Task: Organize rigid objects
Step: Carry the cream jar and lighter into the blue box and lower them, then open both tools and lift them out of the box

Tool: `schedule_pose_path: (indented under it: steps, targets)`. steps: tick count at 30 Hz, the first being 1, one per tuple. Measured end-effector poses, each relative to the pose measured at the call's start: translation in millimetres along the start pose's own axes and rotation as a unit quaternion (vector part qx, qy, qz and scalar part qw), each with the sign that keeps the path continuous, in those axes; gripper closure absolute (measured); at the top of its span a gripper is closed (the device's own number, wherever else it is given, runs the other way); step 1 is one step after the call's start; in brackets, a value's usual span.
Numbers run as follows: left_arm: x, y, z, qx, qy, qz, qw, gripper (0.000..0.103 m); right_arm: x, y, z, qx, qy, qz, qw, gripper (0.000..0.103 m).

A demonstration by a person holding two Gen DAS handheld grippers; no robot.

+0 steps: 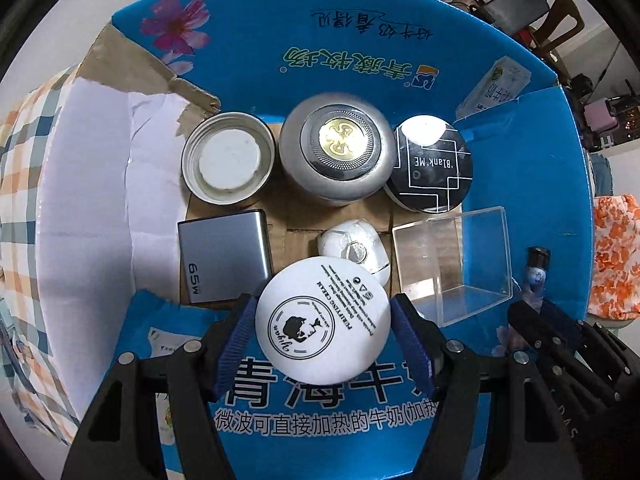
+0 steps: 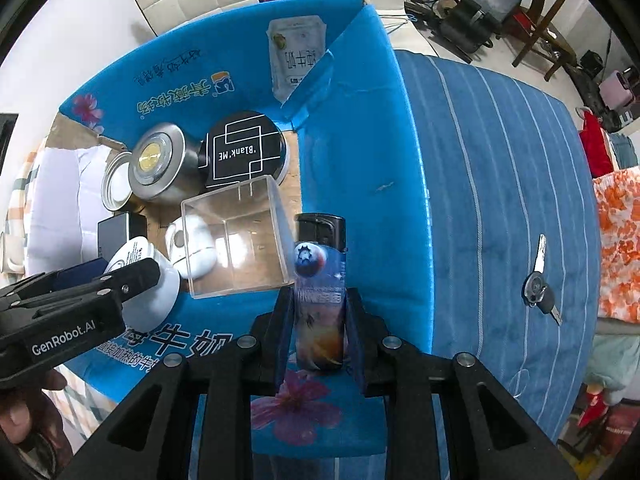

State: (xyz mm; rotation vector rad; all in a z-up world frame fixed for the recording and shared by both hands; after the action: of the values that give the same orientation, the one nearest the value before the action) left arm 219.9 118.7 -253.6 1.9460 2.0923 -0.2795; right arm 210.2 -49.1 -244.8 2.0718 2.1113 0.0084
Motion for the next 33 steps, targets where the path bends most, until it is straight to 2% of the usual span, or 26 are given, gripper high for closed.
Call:
schedule_pose_path:
  steps: [1,5,6,9,10,11,16,18,21,28,33]
  targets:
    - [2.4,-0.7,-1.6,0.002,0.001,-0.004,1.0,0.036,0.8,0.2,0.1,0.001,0.003,0.002,1.0,0.072]
    - [8.2,-7.7,-5.8,0.005,0.002,-0.016,0.9999,0.02,-4.1,2.5,-8.5,0.002,0.013,0.006,1.0,0.063]
    - [9.0,-10.1,-8.4,0.002,0.002,-0.017,0.9998,0.019,-3.2,2.2,-10.1,0.0,0.013,0.005,1.0,0.062]
    - [10.4,-17.6,-16.6,-0.005,0.005,-0.02,0.9998,0.011,-0.6,0.2,-19.0,-0.008,0.011,0.0,1.0,0.051]
    - [10.2,-21.1,-21.5,-0.009,0.01,-0.021,0.9997,0.007,0.0,-0.4,-21.9,-0.011,0.009,-0.002,1.0,0.046]
    - [9.9,-23.4,-26.2,-0.015,0.013,-0.02,0.9996,0.006,0.3,-0.9,-25.9,-0.017,0.007,-0.005,1.0,0.036]
    - [11.3,-35.5,-57.5,-0.052,0.049,-0.012,0.9974,0.004,-0.9,-4.9,-46.6,-0.047,-0.004,-0.015,0.999,0.015]
    - [10.2,-38.8,-68.5,-0.063,0.054,-0.009,0.9965,0.004,-1.7,-5.4,-54.9,-0.06,-0.018,-0.021,0.998,0.014]
    - [2.0,-37.4,-79.6,-0.077,0.059,-0.003,0.9953,0.002,-5.3,-6.4,-64.4,-0.063,-0.017,-0.023,0.998,0.014]
    - [-26.0,-42.6,-116.1,-0.133,0.067,0.015,0.9888,0.002,-19.2,-21.6,-103.4,-0.084,0.004,-0.027,0.996,0.014]
    - [-47.7,-59.4,-152.8,-0.172,0.071,0.031,0.982,0.002,-34.6,-38.4,-145.4,-0.121,0.027,-0.027,0.992,0.014]
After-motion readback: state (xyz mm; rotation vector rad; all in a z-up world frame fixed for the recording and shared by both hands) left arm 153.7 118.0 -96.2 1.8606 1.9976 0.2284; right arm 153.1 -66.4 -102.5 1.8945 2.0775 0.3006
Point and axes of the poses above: each gripper's, at about its wrist camera, not at the fingertips, and z roughly the way its jaws point, x to its left, y to its top, the point moved 3 cm from there along z, roughly the way its jaws point, and after that the axes turned 12 degrees about -y, right-handed, at the moved point
